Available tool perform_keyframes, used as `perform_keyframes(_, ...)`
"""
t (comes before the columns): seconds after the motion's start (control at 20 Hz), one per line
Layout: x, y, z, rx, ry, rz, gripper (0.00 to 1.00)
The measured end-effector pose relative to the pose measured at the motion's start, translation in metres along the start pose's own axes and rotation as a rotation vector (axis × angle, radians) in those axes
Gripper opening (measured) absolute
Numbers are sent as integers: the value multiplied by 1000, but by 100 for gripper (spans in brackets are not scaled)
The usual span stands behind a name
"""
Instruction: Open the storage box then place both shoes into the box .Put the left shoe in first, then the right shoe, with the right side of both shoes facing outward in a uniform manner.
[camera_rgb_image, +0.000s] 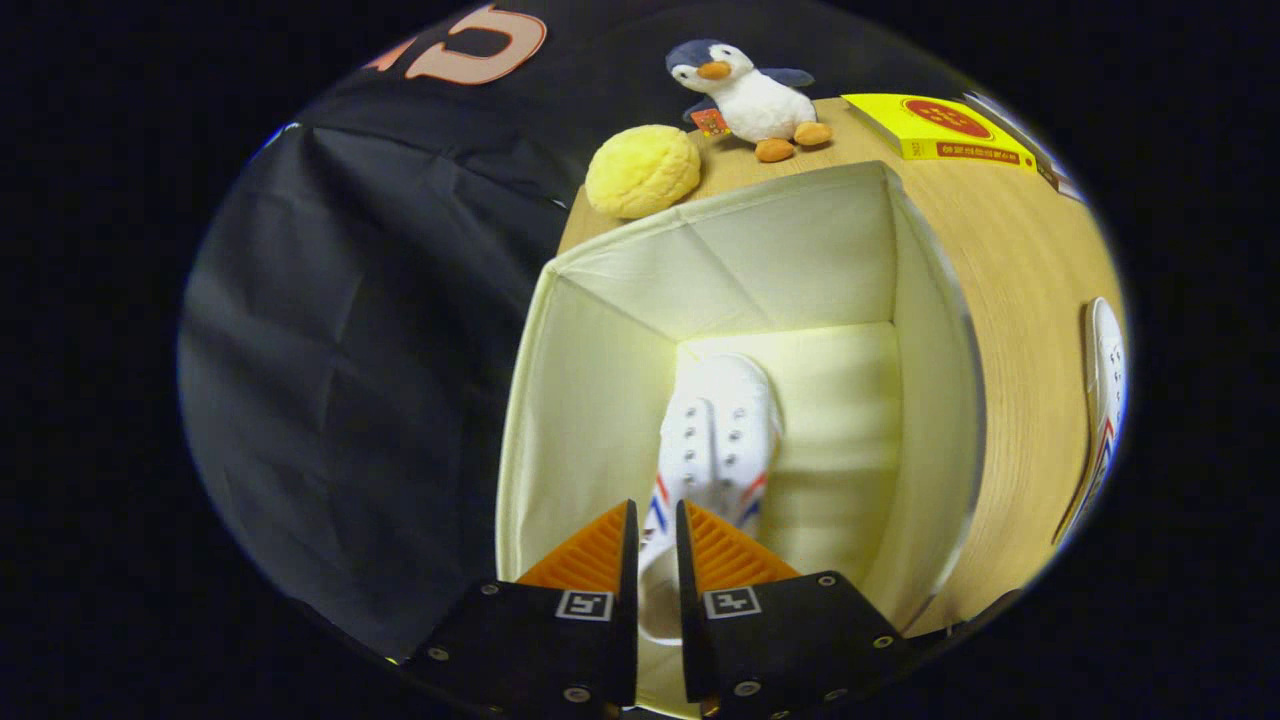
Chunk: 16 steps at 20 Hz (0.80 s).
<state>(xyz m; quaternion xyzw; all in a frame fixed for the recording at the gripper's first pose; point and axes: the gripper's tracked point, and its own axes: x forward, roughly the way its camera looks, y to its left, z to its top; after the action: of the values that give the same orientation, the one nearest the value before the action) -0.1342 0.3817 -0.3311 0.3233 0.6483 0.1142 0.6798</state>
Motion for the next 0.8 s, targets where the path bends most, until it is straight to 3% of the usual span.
perform_keyframes(0.15,-17,-8,-1,-52,-22,-2,32)
perform_keyframes(0.35,-54,-1,8,-74,-68,87,49)
perform_keyframes(0.4,-63,-6,11,-96,-88,81,60)
perform_keyframes(0.5,-85,-16,19,-125,-133,76,69)
perform_keyframes(0.65,-116,-38,28,-127,-180,69,78)
perform_keyframes(0.8,-136,-84,45,-130,-234,6,84)
